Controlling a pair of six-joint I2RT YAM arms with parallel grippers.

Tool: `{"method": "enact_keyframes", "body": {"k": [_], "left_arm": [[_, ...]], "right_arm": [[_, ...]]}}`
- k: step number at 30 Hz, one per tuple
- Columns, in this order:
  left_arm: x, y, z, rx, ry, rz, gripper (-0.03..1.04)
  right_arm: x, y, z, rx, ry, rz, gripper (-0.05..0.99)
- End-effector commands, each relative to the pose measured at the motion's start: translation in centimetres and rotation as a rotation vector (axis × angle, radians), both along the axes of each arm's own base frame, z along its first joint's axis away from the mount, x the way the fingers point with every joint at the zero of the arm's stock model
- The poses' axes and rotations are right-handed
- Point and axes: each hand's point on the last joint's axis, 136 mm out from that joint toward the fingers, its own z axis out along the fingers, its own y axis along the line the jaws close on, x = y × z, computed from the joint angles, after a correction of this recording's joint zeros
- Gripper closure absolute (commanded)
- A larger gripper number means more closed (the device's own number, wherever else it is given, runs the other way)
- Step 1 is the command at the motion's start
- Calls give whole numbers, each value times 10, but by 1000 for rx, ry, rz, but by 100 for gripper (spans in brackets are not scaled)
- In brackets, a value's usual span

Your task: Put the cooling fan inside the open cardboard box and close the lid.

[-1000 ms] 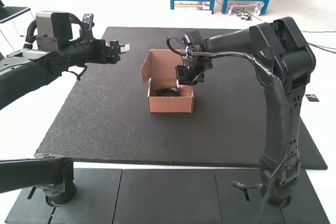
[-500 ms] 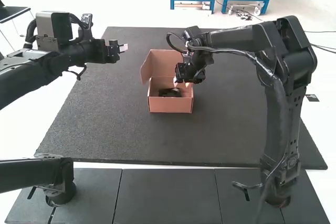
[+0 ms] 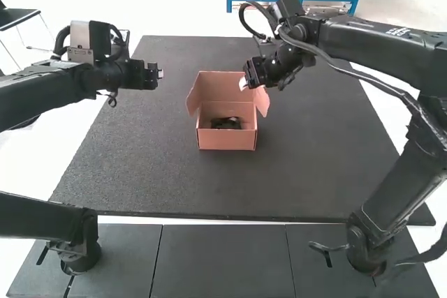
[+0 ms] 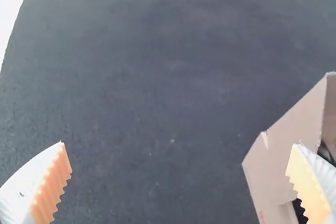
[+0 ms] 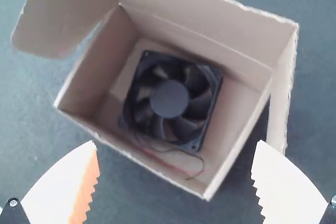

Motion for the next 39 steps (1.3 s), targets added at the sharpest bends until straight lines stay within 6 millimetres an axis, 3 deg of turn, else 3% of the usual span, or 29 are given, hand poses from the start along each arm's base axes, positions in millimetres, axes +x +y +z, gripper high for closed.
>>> {"method": "enact_keyframes", "body": {"k": [1,5,10,16,26,39], "left_arm": [[15,7,21,54,-48,31,4],[23,-2,13,64,-23,9,4],[28,-18,1,73,26,-30,4],[31,-35,-13,86,83,-67,4],[45,-36,-19,107,117,-50,4],[44,-36,-33,118,160,-53,4]], "right_arm": [[-2,-19,-3,-63,-53,8,28],[0,-40,-7,-99,-109,-7,28],[14,-53,-6,-116,-237,-23,28],[18,-52,-7,-108,-285,-11,28],[14,-47,-27,-84,-251,16,32],[27,-50,-41,-61,-201,13,34]]}}
